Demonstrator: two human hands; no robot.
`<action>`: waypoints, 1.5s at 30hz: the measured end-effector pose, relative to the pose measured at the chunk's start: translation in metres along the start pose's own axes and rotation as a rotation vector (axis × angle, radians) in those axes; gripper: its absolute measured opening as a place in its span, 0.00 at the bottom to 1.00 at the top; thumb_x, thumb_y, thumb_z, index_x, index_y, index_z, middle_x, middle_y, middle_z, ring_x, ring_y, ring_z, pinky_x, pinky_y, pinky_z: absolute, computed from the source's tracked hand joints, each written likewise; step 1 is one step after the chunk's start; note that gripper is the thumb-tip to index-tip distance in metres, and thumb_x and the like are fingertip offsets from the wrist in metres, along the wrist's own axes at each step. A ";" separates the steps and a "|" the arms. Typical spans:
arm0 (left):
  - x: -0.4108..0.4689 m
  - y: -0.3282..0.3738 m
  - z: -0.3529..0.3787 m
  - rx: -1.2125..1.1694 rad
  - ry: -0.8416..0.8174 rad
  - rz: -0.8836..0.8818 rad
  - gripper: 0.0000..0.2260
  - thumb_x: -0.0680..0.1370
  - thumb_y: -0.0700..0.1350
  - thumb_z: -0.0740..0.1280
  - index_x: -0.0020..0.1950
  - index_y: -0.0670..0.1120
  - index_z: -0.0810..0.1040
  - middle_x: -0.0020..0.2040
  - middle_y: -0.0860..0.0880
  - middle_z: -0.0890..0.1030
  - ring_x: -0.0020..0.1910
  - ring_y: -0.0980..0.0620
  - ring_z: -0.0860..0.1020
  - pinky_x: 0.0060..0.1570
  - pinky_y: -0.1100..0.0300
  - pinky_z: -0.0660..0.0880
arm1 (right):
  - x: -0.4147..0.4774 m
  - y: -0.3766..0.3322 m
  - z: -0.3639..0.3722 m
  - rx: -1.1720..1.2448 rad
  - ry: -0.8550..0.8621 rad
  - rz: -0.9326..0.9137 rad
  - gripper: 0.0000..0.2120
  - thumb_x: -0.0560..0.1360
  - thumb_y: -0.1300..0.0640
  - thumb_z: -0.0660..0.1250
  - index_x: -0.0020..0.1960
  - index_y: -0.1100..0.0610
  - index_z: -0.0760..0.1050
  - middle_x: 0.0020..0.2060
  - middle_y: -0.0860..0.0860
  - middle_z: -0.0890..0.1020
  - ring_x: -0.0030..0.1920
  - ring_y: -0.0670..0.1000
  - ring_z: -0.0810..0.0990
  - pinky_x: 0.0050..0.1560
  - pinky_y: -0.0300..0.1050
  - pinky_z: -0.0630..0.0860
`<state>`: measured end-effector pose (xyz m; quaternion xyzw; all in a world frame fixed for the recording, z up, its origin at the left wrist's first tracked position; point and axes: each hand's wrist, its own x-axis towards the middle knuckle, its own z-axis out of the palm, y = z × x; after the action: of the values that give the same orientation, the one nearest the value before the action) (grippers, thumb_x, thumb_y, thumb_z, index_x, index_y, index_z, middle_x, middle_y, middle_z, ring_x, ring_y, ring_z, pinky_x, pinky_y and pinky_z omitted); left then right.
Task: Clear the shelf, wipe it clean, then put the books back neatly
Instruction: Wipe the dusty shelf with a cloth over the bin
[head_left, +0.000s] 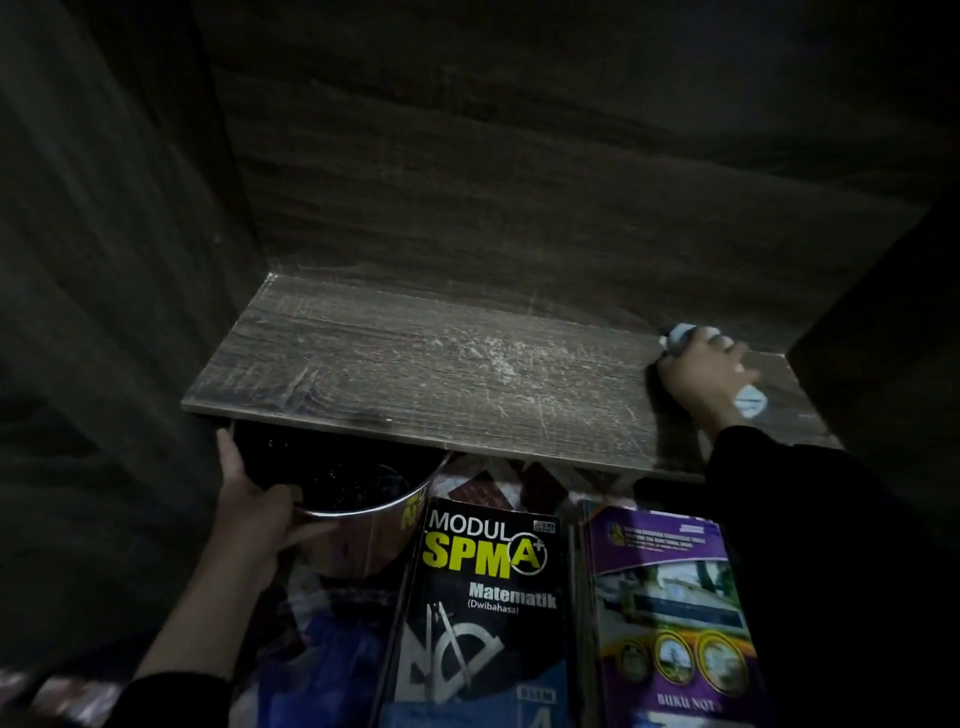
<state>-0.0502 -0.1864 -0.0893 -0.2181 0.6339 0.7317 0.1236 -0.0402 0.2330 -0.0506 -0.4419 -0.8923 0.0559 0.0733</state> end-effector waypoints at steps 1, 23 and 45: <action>0.000 0.000 -0.001 0.002 -0.001 0.000 0.43 0.75 0.23 0.52 0.77 0.63 0.46 0.75 0.50 0.62 0.54 0.41 0.72 0.22 0.54 0.78 | -0.010 -0.018 0.004 0.008 -0.003 -0.029 0.26 0.77 0.48 0.59 0.69 0.63 0.62 0.68 0.64 0.66 0.69 0.63 0.60 0.66 0.63 0.58; -0.002 0.000 -0.006 -0.012 -0.028 0.007 0.43 0.75 0.24 0.54 0.76 0.64 0.46 0.73 0.51 0.65 0.55 0.42 0.74 0.23 0.54 0.78 | -0.033 -0.052 0.023 0.136 0.111 0.029 0.21 0.76 0.54 0.61 0.65 0.63 0.70 0.65 0.69 0.67 0.66 0.66 0.63 0.63 0.57 0.60; -0.004 0.006 -0.010 -0.016 -0.015 -0.040 0.42 0.77 0.26 0.54 0.75 0.65 0.44 0.76 0.51 0.59 0.52 0.44 0.73 0.27 0.53 0.79 | -0.099 -0.158 0.026 0.338 0.099 -0.150 0.19 0.78 0.53 0.58 0.68 0.54 0.71 0.66 0.62 0.71 0.65 0.63 0.65 0.62 0.54 0.61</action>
<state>-0.0476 -0.1967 -0.0825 -0.2261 0.6226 0.7357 0.1413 -0.1094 0.0578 -0.0581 -0.3577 -0.8961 0.1775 0.1940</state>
